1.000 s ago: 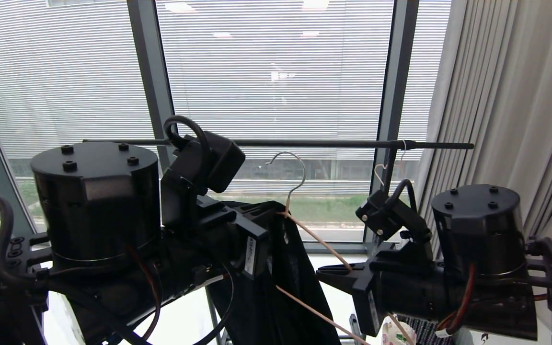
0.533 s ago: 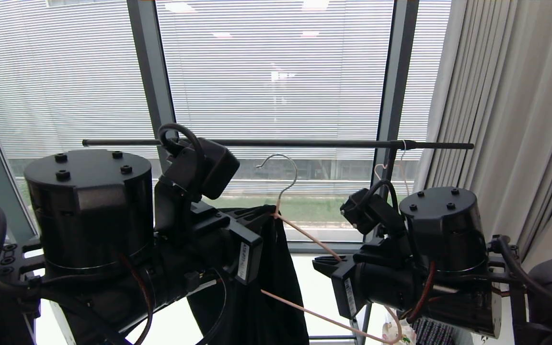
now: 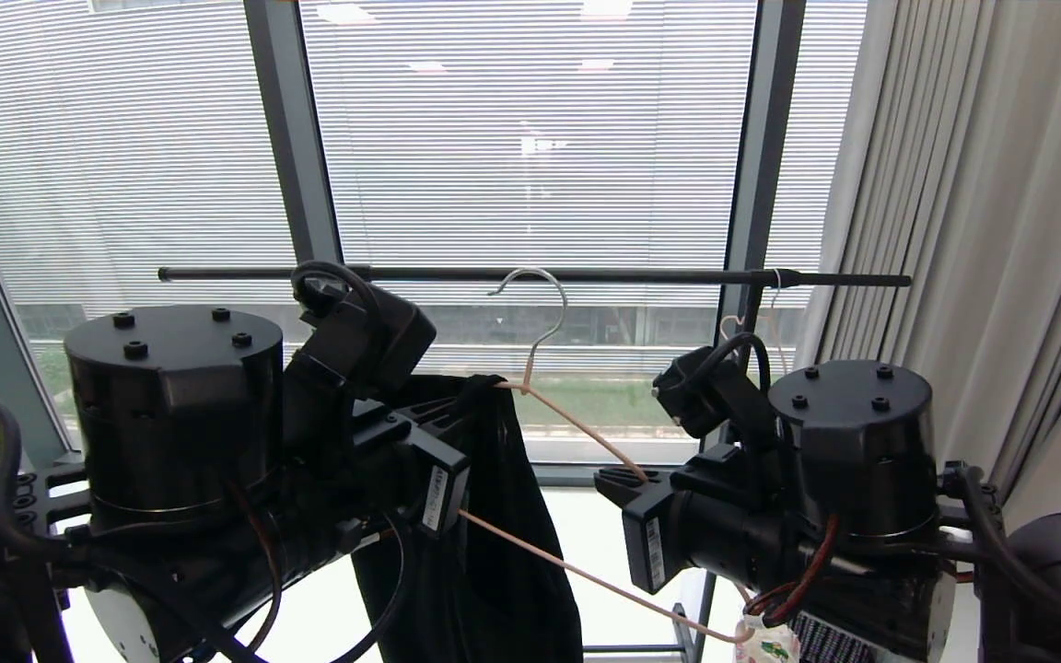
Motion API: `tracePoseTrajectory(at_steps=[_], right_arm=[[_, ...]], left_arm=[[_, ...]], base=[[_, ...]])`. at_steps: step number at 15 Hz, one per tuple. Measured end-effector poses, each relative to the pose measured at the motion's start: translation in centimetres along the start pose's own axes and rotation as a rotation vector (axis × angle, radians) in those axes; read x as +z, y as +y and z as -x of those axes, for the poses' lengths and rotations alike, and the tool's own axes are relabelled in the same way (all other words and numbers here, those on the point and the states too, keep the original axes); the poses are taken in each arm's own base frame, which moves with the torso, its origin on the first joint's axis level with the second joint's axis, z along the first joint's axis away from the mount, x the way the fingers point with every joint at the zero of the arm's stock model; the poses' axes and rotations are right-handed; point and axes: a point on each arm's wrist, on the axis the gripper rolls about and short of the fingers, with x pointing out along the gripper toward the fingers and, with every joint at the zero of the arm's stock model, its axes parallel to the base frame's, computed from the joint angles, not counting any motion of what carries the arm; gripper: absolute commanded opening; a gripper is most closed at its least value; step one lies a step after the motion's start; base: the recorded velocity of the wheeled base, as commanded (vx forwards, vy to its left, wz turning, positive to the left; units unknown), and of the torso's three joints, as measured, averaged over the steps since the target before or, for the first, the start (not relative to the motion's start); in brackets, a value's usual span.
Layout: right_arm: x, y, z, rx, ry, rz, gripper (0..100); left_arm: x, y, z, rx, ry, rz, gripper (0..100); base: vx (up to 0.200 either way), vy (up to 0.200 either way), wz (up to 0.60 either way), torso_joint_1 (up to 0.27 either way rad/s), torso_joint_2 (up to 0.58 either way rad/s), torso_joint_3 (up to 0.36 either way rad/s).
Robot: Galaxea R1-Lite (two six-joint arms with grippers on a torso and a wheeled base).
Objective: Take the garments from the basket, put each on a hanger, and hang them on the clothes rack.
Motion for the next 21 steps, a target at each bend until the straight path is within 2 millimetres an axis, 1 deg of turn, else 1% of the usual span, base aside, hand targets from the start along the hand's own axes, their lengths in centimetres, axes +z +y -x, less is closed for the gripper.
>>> tracePoseTrajectory(at_steps=[3,5,9,10,13,15,17,18,19,21], right_arm=[[0.0,0.1,-0.1,-0.029,-0.016,0.005,0],[0.6,0.2,-0.1,-0.027,-0.099,0.018,0],[-0.7,-0.2,-0.3,-0.072,-0.096,0.08,0],[-0.9,-0.3,-0.2,-0.074,-0.091,0.095,0],[-1.1,-0.8,0.0,-0.085,-0.082,0.131,0],[-1.3,-1.1,0.4,-0.066,-0.069,0.167,0],[-1.6,-1.2,0.9,-0.035,-0.057,0.209,0],[-1.8,-1.3,1.2,-0.023,-0.051,0.231,0],[-1.9,-1.4,1.6,-0.009,-0.047,0.25,0],[-2.1,-1.4,2.1,0.009,-0.043,0.289,0]], left_arm=[[0.1,0.1,0.3,0.0,-0.009,0.002,100],[0.5,0.2,0.8,0.001,-0.03,0.007,100],[0.4,1.1,2.8,0.021,-0.063,-0.007,100],[0.1,1.7,3.2,0.03,-0.064,-0.037,100],[-1.3,4.3,4.8,-0.054,-0.093,-0.144,100],[-2.0,6.6,5.6,-0.148,-0.136,-0.18,100],[-2.5,7.7,6.0,-0.192,-0.159,-0.196,100],[-2.8,7.7,6.0,-0.199,-0.153,-0.206,100],[-3.3,7.3,6.0,-0.225,-0.144,-0.221,100],[-4.5,5.9,6.0,-0.3,-0.116,-0.246,100]], base=[[0.0,0.0,0.0,0.0,0.0,0.0],[0.0,0.0,0.0,0.0,0.0,0.0],[0.0,0.0,0.0,0.0,0.0,0.0],[0.0,0.0,0.0,0.0,0.0,0.0],[0.0,0.0,0.0,0.0,0.0,0.0],[0.0,0.0,0.0,0.0,0.0,0.0],[0.0,0.0,0.0,0.0,0.0,0.0],[0.0,0.0,0.0,0.0,0.0,0.0],[0.0,0.0,0.0,0.0,0.0,0.0],[0.0,0.0,0.0,0.0,0.0,0.0]])
